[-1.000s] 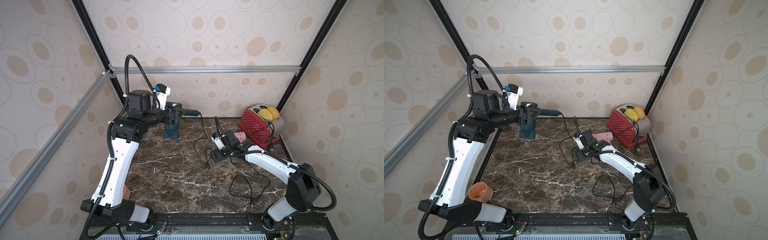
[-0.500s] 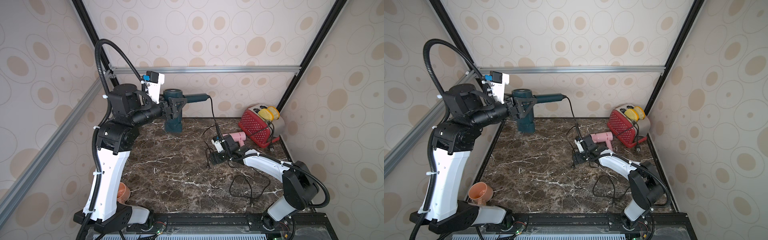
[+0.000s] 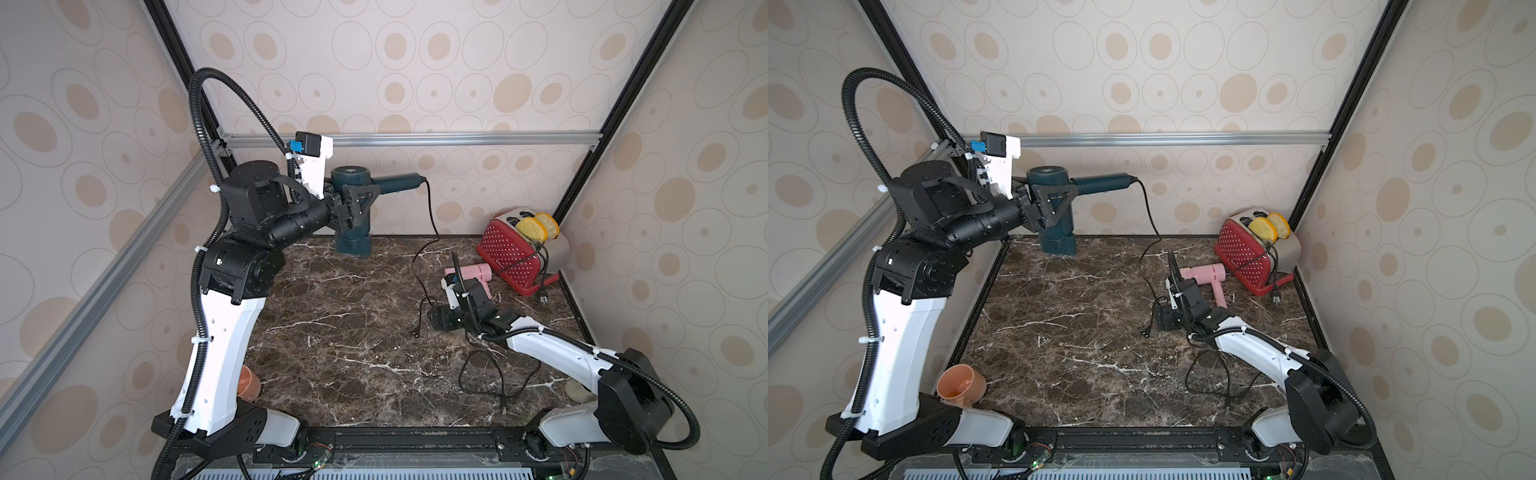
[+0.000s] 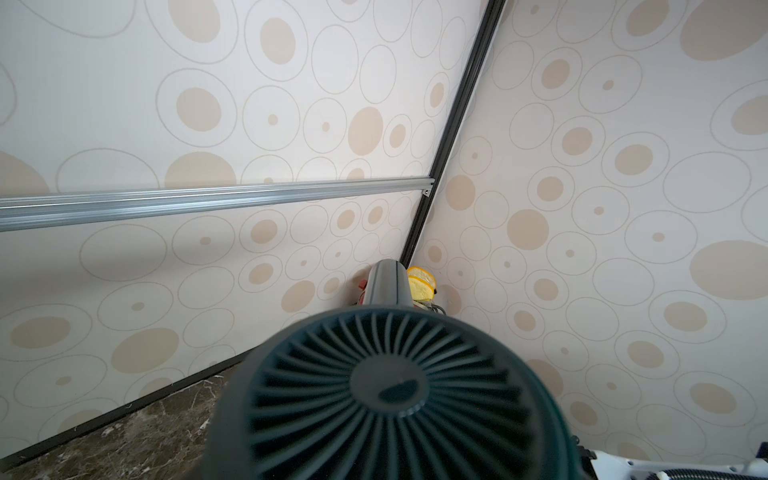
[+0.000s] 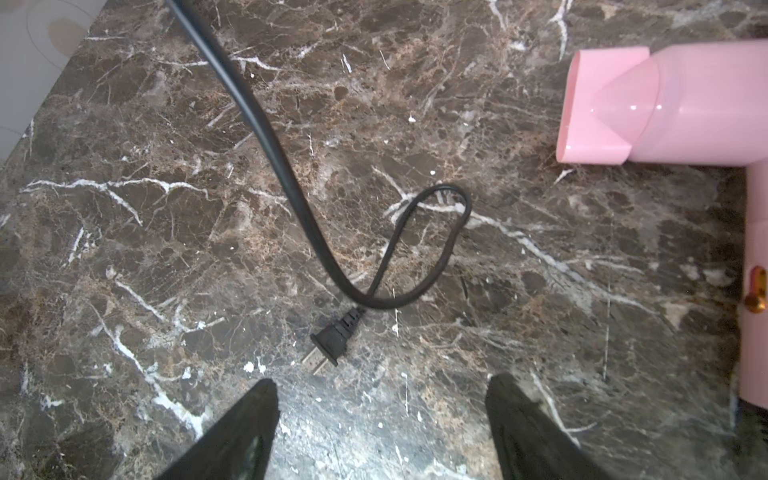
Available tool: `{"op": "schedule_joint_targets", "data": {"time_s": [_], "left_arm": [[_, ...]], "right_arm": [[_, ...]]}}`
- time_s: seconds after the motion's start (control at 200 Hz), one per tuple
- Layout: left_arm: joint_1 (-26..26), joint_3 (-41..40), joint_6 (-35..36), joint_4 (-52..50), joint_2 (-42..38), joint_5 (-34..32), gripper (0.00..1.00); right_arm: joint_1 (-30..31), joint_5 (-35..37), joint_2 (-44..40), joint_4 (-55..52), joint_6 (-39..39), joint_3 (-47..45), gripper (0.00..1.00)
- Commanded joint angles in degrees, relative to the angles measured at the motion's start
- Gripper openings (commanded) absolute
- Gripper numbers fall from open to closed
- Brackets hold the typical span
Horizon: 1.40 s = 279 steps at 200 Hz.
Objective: Wrap the cord around the hair dryer
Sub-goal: Wrap the power cord around the hair dryer.
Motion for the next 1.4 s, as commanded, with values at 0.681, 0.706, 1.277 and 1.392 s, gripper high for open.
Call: {"op": "schedule_joint_targets", "data": {"time_s": [0.681, 0.706, 1.277, 1.392], "left_arm": [[-0.27, -0.54, 2.03, 11.08, -5.09, -5.21, 0.00], [-0.33, -0.60, 1.69, 11.63, -5.16, -5.11, 0.00], [-0.32, -0.10, -0.08, 15.42, -5.05, -5.39, 0.00], [-0.32, -1.56, -1.44, 16.72, -5.94, -5.19, 0.00]], "right_arm": [[4.98, -0.09, 27.61, 1.42, 8.94, 16.93, 0.70], [5.30, 0.43, 28.62, 0.33, 9.21, 18.02, 0.70], [9.04, 2.72, 32.95, -3.34, 4.30, 23.90, 0.64], [9.11, 3.05, 34.99, -4.87, 3.52, 26.73, 0.64]]}}
